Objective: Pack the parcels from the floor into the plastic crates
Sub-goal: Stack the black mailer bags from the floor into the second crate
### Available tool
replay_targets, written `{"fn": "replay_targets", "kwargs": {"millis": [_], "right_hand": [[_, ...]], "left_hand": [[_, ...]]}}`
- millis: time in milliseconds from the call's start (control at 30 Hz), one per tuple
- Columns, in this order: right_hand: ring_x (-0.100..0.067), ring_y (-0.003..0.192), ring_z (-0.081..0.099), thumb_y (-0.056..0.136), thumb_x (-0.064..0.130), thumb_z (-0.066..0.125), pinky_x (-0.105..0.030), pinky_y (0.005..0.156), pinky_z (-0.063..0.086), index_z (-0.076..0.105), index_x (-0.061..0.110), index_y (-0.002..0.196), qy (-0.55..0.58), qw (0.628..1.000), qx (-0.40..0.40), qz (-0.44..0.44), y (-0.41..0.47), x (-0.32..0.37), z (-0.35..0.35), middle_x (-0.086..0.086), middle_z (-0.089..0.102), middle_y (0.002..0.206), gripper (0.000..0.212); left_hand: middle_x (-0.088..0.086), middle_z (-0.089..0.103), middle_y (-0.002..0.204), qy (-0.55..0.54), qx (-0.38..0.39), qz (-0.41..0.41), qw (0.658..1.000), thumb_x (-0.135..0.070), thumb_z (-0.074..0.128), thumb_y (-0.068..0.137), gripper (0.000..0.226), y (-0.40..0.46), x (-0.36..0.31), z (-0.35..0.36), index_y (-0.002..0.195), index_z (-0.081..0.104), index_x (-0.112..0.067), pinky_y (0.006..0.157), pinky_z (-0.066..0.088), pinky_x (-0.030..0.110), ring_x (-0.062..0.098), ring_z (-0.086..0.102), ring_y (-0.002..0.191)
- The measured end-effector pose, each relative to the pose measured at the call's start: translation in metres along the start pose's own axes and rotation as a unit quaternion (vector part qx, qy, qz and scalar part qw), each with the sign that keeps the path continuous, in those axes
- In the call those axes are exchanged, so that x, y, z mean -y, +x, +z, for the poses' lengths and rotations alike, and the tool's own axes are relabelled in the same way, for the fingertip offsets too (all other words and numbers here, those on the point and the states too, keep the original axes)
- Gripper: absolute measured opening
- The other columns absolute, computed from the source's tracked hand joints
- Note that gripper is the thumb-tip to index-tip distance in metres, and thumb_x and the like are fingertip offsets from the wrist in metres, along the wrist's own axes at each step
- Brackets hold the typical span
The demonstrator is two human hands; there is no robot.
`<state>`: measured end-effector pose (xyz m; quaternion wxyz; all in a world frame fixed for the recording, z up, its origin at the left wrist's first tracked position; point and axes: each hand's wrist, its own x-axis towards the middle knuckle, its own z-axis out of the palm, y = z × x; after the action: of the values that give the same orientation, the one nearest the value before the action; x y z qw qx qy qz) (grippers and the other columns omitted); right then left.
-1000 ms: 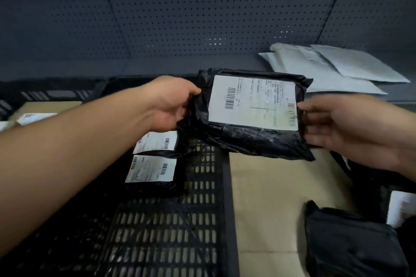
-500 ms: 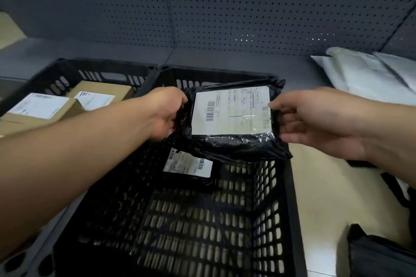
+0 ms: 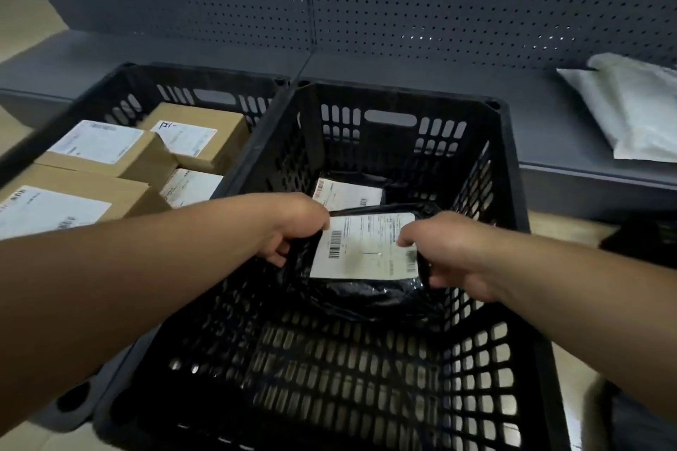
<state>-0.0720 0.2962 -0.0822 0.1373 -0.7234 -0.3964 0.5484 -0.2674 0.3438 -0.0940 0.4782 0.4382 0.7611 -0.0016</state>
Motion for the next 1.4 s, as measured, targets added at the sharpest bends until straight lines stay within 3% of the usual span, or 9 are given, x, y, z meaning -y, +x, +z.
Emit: {"fn": "replay_targets", "kwargs": {"millis": [233,467,567,700,867,1033,1100,1200,1400], "right_hand": [[-0.025,0.067,0.048,0.097,0.021,0.051,-0.026,0.052,0.039,0.054,0.013,0.112,-0.093,0.994,0.023,0.054,0.016,-0.017,0.043,-0.011,0.057,0.106,0.017],[-0.035,0.091,0.054,0.097,0.008,0.045,-0.034,0.061,0.048,0.056,0.007,0.131,-0.113,0.988,0.051,0.088,0.027,-0.029,0.068,-0.023,0.057,0.130,0.035],[-0.035,0.091,0.051,0.098,0.008,0.046,-0.039,0.069,0.048,0.057,0.007,0.120,-0.114,0.986,0.067,0.103,0.024,-0.028,0.081,-0.023,0.056,0.124,0.025],[-0.037,0.099,0.056,0.101,0.010,0.047,-0.047,0.085,0.051,0.054,0.010,0.107,-0.075,0.990,0.055,0.105,0.021,-0.023,0.092,-0.023,0.056,0.119,0.009],[-0.037,0.127,0.056,0.103,0.008,0.045,-0.041,0.098,0.049,0.061,0.002,0.126,-0.046,0.991,0.074,0.097,0.040,-0.039,0.101,-0.020,0.060,0.133,0.028],[-0.025,0.105,0.063,0.095,0.007,0.050,-0.036,0.094,0.054,0.065,0.003,0.122,-0.024,0.993,0.049,0.109,0.065,-0.056,0.116,-0.015,0.065,0.126,0.030],[-0.030,0.103,0.065,0.094,0.007,0.051,-0.042,0.095,0.057,0.065,0.002,0.117,-0.021,0.993,0.030,0.113,0.073,-0.057,0.120,-0.015,0.066,0.120,0.028],[-0.034,0.104,0.065,0.094,0.009,0.051,-0.044,0.096,0.056,0.064,0.001,0.116,0.004,0.993,0.009,0.121,0.074,-0.056,0.129,-0.013,0.065,0.116,0.027],[-0.031,0.097,0.068,0.085,0.008,0.050,-0.043,0.089,0.059,0.068,0.006,0.112,0.047,0.991,-0.032,0.124,0.075,-0.058,0.136,-0.013,0.069,0.113,0.032]], "left_hand": [[0.021,0.057,0.127,0.177,0.022,-0.016,0.984,-0.018,0.041,0.099,0.036,0.014,0.018,0.021,0.130,0.054,-0.009,0.084,0.059,0.052,0.042,0.064,0.105],[0.025,0.037,0.152,0.316,0.058,-0.020,0.947,-0.014,0.034,0.105,0.048,0.021,0.021,0.038,0.152,0.036,-0.002,0.094,0.054,0.043,0.048,0.057,0.121],[0.016,0.052,0.148,0.418,0.074,0.057,0.904,-0.016,0.038,0.108,0.041,0.025,0.021,0.045,0.142,0.052,-0.001,0.091,0.045,0.033,0.033,0.055,0.127],[0.022,0.061,0.122,0.584,0.132,0.065,0.799,-0.005,0.040,0.102,0.032,0.047,0.025,0.062,0.121,0.065,0.001,0.076,0.039,0.029,0.028,0.052,0.093],[0.016,0.059,0.099,0.615,0.124,0.082,0.774,-0.009,0.039,0.103,0.033,0.056,0.029,0.066,0.120,0.065,0.000,0.078,0.041,0.032,0.026,0.055,0.078],[0.014,0.055,0.112,0.677,0.119,0.118,0.717,0.000,0.040,0.098,0.039,0.061,0.033,0.066,0.131,0.061,-0.004,0.106,0.039,0.048,0.036,0.057,0.116],[0.014,0.056,0.112,0.631,0.100,0.117,0.760,0.001,0.041,0.096,0.035,0.062,0.037,0.065,0.126,0.059,-0.006,0.102,0.044,0.044,0.034,0.060,0.110],[0.009,0.053,0.088,0.427,-0.076,0.145,0.889,-0.010,0.044,0.100,0.028,0.072,0.055,0.057,0.128,0.047,-0.009,0.063,0.044,0.027,0.025,0.062,0.075],[0.011,0.060,0.120,0.508,-0.105,0.189,0.834,-0.016,0.049,0.100,0.029,0.069,0.053,0.060,0.125,0.060,-0.006,0.082,0.047,0.035,0.029,0.062,0.113]]}}
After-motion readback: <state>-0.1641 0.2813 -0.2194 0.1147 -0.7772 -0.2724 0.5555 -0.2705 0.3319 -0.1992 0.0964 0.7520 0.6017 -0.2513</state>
